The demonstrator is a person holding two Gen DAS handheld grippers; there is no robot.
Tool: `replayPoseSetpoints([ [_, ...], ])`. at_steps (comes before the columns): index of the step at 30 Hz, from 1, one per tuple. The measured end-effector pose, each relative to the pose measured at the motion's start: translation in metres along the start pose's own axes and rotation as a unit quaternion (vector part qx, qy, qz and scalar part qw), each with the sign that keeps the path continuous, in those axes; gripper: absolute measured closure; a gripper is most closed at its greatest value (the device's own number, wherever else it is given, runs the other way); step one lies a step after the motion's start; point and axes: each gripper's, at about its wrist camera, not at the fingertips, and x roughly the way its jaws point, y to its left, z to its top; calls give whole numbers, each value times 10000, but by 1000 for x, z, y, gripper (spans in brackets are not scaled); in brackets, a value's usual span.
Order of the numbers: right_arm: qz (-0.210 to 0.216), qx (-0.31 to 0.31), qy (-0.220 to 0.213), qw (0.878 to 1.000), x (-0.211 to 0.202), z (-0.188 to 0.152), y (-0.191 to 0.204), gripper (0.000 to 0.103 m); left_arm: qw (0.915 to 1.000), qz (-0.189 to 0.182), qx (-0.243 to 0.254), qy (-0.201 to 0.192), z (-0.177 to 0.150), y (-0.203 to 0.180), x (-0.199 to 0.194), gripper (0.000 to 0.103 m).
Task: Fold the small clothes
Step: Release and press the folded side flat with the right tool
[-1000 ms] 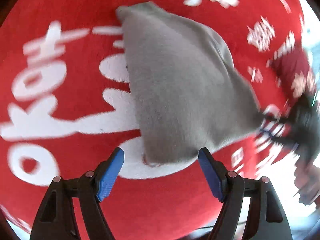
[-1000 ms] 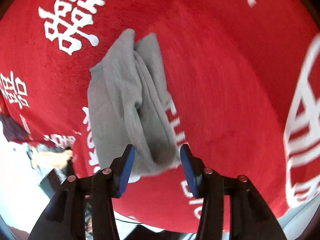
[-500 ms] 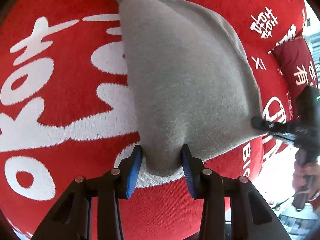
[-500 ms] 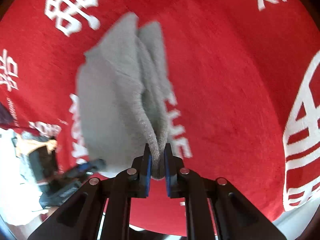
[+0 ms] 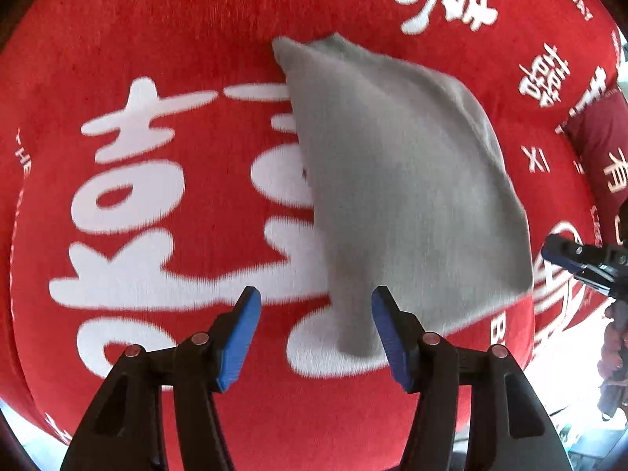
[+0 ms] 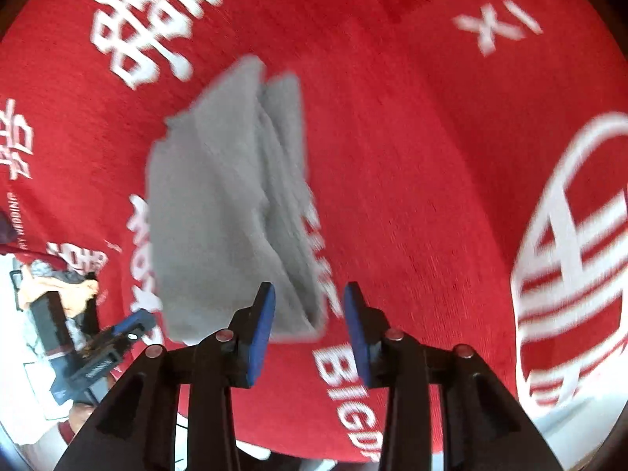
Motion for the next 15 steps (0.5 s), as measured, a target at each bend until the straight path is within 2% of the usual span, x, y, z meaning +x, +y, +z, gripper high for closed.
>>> replayPoseSetpoints([
  [7,226,-129,-91,9996,41,89,21,60,9994,59,-317,-130,41,-14,15,42],
  [8,278,-47,-53,9996,49,98,21,60,9993,88,-346,-120,46,-16,18,37],
  [9,337,50,16,9994,59,108,20,60,9991,166,-352,-146,48,-17,19,24],
  [10,376,123,83,9992,66,113,19,60,9987,334,-338,-206,50,-19,20,21],
  [11,422,193,176,9988,73,117,19,63,9984,406,-311,-227,51,-20,21,21],
  [12,458,188,215,9985,76,119,21,72,9984,421,-317,-215,52,-20,22,21],
  [13,460,88,208,9987,75,120,25,95,9983,415,-363,-197,53,-20,23,21],
  [15,278,-280,137,9991,69,119,36,95,9980,413,-453,-152,55,-19,23,21],
])
